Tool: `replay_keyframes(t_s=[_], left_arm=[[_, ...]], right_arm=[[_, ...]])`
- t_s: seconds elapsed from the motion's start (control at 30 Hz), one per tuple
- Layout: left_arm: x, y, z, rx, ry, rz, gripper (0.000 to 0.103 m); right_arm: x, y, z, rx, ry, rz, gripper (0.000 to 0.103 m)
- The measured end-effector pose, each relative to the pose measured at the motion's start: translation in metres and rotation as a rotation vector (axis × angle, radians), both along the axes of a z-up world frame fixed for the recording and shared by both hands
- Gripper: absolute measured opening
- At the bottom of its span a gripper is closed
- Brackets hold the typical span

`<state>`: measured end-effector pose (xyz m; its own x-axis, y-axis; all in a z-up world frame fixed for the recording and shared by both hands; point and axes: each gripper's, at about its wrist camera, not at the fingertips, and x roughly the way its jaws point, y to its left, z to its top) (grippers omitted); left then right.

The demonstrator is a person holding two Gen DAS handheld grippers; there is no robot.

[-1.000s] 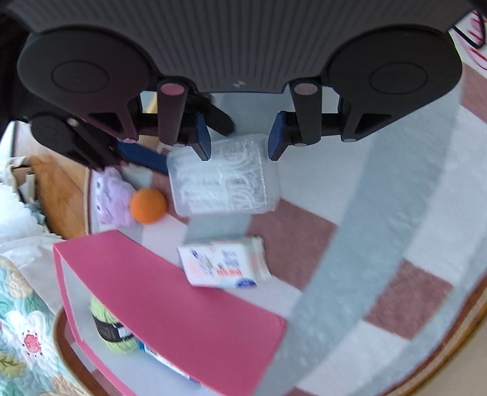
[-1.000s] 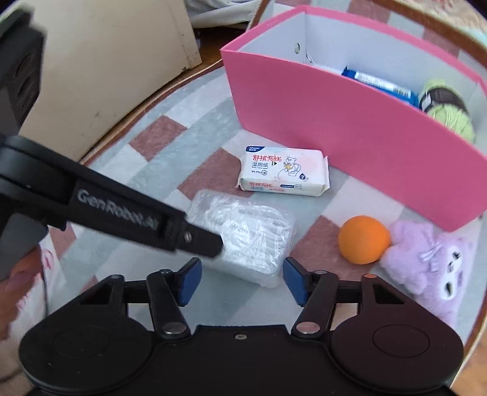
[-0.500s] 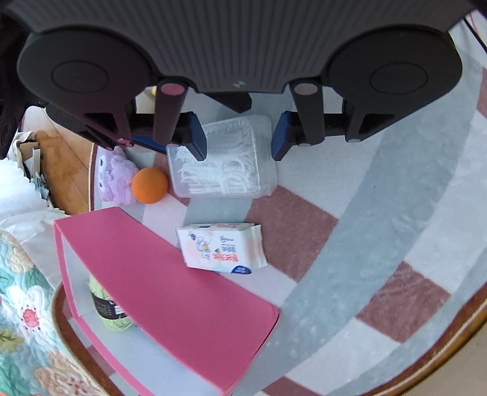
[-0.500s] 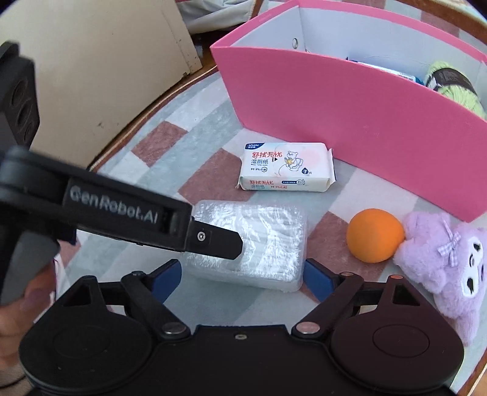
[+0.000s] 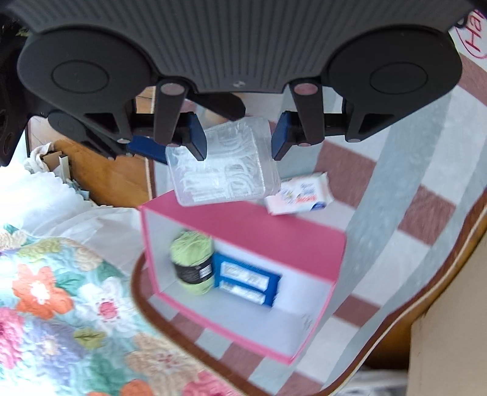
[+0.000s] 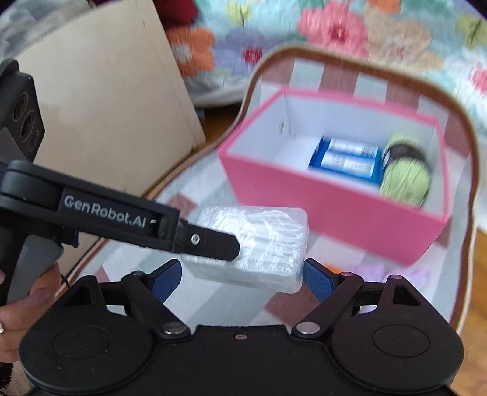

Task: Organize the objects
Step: 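Lower the floss-pick box into the pink box beside the blue pack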

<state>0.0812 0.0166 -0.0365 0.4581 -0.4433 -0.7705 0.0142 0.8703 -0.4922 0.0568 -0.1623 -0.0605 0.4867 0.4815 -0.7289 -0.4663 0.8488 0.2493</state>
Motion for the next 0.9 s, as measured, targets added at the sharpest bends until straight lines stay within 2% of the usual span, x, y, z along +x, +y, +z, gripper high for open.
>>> replay_keyframes(t_s=[0.13, 0.2, 0.3, 0.4, 0.57, 0.73, 0.8, 0.9], left_arm=[[0.012, -0.010, 0.026, 0.030, -0.055, -0.016, 0.046], [0.022, -0.012, 0.035, 0.021, -0.073, -0.019, 0.046], [0.039, -0.016, 0.045, 0.015, -0.087, -0.018, 0.045], [0.061, -0.024, 0.046, 0.055, -0.098, -0.021, 0.046], [0.113, -0.044, 0.029, 0.116, -0.060, -0.059, 0.046], [0.159, -0.051, -0.008, 0.161, -0.012, -0.046, 0.046], [0.173, -0.049, -0.026, 0.148, 0.019, -0.025, 0.045], [0.192, -0.049, -0.052, 0.124, 0.071, -0.016, 0.046]], right_arm=[[0.008, -0.009, 0.026, -0.013, -0.063, 0.002, 0.087], [0.017, -0.013, 0.037, -0.029, -0.088, 0.003, 0.082], [0.030, -0.019, 0.051, -0.050, -0.115, 0.006, 0.077], [0.051, -0.021, 0.057, -0.088, -0.111, 0.018, 0.070], [0.098, -0.024, 0.042, -0.148, -0.047, 0.017, 0.061], [0.149, -0.032, 0.008, -0.099, 0.101, -0.043, 0.059], [0.171, -0.036, -0.010, -0.040, 0.190, -0.086, 0.057], [0.187, -0.031, -0.034, -0.063, 0.218, -0.100, 0.056]])
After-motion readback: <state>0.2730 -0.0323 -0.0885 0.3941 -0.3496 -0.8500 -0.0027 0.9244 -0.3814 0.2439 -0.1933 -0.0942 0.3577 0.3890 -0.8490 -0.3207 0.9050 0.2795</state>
